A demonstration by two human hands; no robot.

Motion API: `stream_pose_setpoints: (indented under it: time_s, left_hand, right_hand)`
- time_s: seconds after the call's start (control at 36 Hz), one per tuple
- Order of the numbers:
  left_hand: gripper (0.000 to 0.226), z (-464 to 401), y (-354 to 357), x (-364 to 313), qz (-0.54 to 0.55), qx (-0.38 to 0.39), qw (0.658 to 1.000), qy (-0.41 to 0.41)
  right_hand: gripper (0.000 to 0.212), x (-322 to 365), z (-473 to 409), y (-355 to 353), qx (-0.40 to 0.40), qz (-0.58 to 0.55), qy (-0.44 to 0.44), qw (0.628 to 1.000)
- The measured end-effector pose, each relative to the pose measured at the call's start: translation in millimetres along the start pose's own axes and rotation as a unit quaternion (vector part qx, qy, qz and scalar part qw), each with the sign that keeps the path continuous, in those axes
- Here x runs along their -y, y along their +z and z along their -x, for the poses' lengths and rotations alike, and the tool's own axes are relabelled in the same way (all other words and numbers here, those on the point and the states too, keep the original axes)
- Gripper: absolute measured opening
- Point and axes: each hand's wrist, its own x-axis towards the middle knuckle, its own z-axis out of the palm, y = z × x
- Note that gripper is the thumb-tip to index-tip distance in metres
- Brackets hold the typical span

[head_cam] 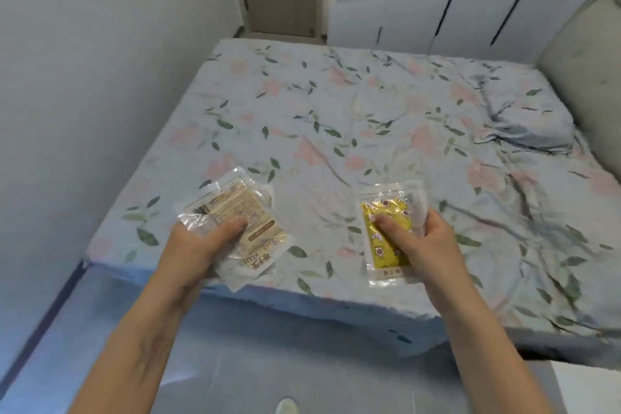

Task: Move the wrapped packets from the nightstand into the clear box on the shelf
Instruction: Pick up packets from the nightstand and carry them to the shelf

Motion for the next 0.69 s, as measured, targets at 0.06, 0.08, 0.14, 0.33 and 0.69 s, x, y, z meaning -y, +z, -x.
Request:
stream_pose_setpoints:
  time_s: [0.06,0.08,0.14,0.33,0.69]
  left_hand:
    - [0.015,8.1,-49.8,-6.8,0.020,-0.039,0.999,0.000]
    - [0.015,14.0,-73.4,-10.6,0.032,-0.052,0.998,-0.002]
    - [0.017,27.2,-117.4,-18.6,0.052,-0.076,0.996,-0.007]
    - [0.023,62.8,-228.9,-27.4,0.095,-0.188,0.977,-0.010]
    - [0.085,12.2,-360.0,-37.0,0.140,-0.269,0.953,-0.017]
  right_hand:
    - [0.023,7.1,4.6,51.1,0.030,0.013,-0.002,0.999]
    - [0.022,11.5,8.0,75.6,0.045,0.017,-0.005,0.999]
    - [0.021,20.7,15.8,121.8,0.075,0.021,-0.014,0.997]
    - [0.019,44.7,36.1,254.7,0.180,0.051,-0.033,0.982]
    - [0.027,63.4,3.8,442.4,0.268,0.069,-0.029,0.961]
